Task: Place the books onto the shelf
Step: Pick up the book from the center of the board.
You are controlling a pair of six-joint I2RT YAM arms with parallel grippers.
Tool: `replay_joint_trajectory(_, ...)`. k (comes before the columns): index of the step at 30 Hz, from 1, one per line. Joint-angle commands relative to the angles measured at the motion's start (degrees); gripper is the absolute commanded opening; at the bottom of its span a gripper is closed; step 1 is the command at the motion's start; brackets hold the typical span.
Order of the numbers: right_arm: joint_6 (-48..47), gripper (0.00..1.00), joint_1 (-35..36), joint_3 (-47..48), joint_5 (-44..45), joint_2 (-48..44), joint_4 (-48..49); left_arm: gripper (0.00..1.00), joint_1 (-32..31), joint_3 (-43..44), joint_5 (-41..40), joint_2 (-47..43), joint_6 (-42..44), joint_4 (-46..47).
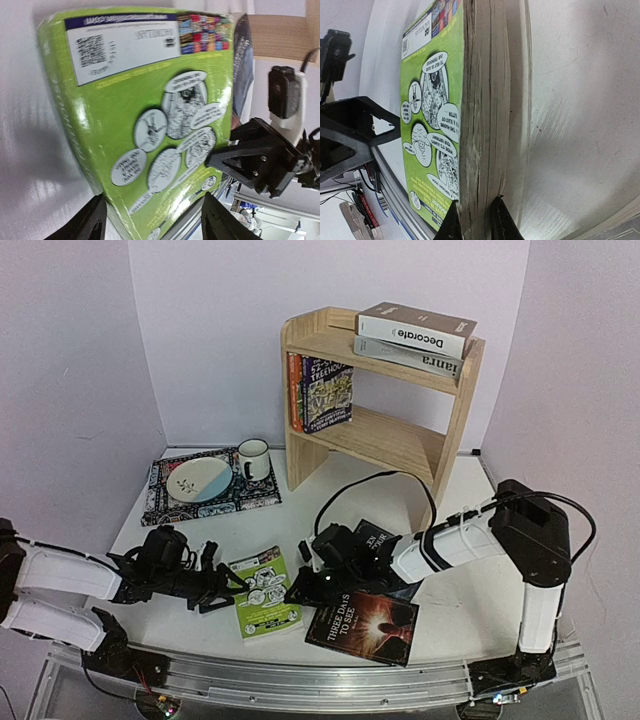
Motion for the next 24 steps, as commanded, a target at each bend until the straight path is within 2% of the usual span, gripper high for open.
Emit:
replay_joint_trajectory(1, -0.08, 0.00, 0.14, -1.31, -0.32, -5.64, 1.29, 0.80, -0.31, -1.18, -2.44, -12.72, -1.80, 4.39)
replay_joint_trajectory(5, 0.09, 0.00, -0.21, -1.71, 0.38, -8.18, 1.33, 0.89, -0.22, -4.00, -2.25, -16.30, -4.21, 4.27)
replay_joint_trajectory(13, 1.31, 0.00, -0.73, -1.58, 0.32, -10.60, 1.42, 0.92, -0.22, -3.55, -0.67, -13.33, -4.52, 4.36)
replay_joint_trajectory(24, 2.44, 0.00, -2.08, -4.35, 1.94, -16.07, 1.35, 1.00, -0.31, -2.56, 1.82, -12.28, -3.53, 7.14)
